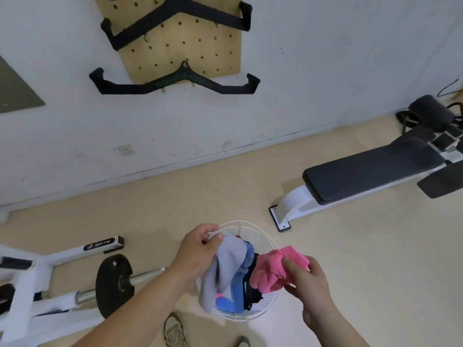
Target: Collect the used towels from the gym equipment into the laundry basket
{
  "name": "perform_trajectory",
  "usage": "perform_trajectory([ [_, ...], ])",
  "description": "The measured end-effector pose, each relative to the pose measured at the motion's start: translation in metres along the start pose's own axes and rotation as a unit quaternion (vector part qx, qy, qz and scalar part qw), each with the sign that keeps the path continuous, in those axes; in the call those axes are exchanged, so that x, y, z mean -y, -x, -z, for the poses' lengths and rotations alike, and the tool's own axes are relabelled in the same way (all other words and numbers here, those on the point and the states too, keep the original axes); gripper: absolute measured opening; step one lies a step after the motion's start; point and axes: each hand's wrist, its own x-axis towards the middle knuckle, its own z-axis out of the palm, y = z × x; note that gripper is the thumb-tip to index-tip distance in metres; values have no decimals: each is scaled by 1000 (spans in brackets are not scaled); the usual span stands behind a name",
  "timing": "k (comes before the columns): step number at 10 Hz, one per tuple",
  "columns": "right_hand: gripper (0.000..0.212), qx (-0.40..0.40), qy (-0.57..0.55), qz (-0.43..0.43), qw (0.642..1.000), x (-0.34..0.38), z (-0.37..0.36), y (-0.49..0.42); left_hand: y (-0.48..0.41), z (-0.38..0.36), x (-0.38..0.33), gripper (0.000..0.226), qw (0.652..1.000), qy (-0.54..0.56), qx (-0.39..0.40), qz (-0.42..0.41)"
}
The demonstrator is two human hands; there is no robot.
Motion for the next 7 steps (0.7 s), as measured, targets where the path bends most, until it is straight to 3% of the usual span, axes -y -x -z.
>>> perform_trajectory([
  [1, 18, 19, 15, 3, 1000, 1, 2, 2, -7, -2, 6, 37, 998, -59, 19, 28],
  [2, 17, 46, 30, 10, 998, 5, -8, -2, 8, -5, 29, 23, 988, -129, 57, 57],
  [3, 17, 68, 50, 7, 996, 11, -31, -8, 33, -4, 52, 31, 987, -101, 78, 98],
  [4, 7, 115, 82, 11, 990, 15, -58, -13, 48, 8, 76, 26, 989, -89, 51, 104],
  [5, 52, 154, 169, -27, 973, 14, -80, -18, 58, 22, 80, 20, 992, -50, 15, 111],
  [6, 70, 142, 200, -64, 967, -2, -78, -27, 60, 29, 85, 17, 995, -34, 4, 95],
  [7, 43, 150, 215, -74, 962, -6, -65, -12, 63, 27, 86, 25, 995, -29, -5, 94],
])
